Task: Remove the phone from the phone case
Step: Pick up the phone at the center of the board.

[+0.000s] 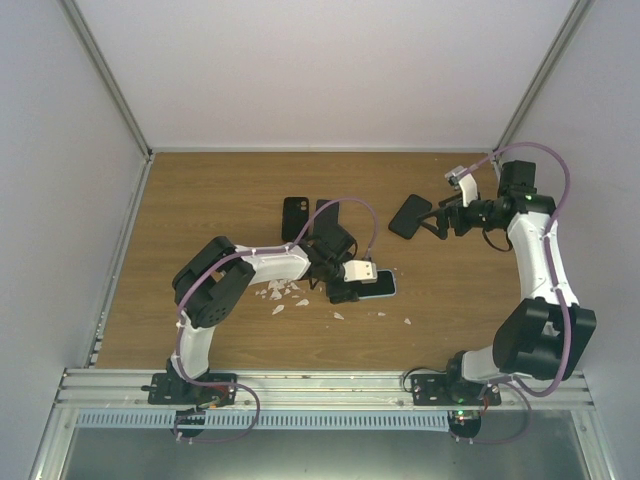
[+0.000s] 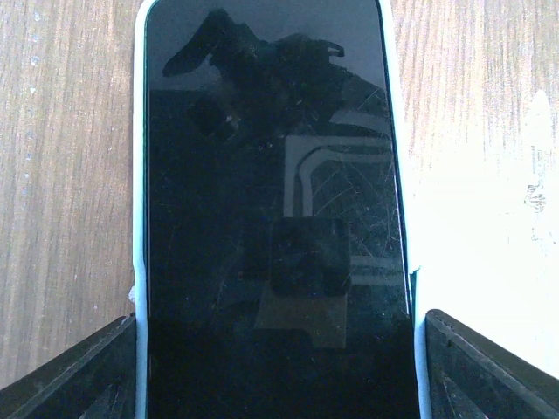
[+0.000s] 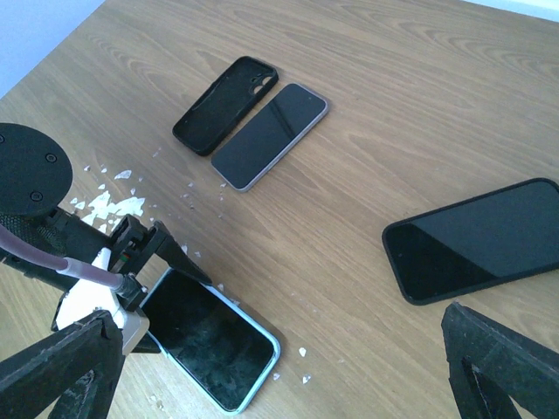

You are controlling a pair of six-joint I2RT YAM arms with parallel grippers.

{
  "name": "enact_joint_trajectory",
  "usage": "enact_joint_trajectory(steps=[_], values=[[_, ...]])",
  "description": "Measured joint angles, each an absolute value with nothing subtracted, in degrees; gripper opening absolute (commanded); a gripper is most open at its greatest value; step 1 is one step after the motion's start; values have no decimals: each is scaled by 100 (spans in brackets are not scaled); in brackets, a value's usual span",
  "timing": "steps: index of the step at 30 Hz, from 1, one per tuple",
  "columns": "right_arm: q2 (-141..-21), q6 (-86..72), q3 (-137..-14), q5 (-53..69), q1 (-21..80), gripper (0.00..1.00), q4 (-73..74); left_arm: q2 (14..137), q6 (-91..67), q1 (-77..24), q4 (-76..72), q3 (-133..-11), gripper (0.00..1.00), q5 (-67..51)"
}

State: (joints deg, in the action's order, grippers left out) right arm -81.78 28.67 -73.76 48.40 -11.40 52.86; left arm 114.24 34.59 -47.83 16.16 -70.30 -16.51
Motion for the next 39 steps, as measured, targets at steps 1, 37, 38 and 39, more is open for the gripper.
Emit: enact_joint_trajectory(steps=[1,37,38,39], values=[[-8178,2869,-7363,4842,-1140,100,5284,11424,3465,-4783,1632,-7039,62,-1647],[-9937,3247,-6622,5017,1492,63,5669,8849,7601,-5179,558,-4895,49,-589],[-9994,3288,-6643,5043,1566,62,5723,8820,7658,-5181,526,-4875,49,-578],[-10047,3326,-6672,5070,1643,60,5771,8796,7710,-5183,489,-4860,49,-563]])
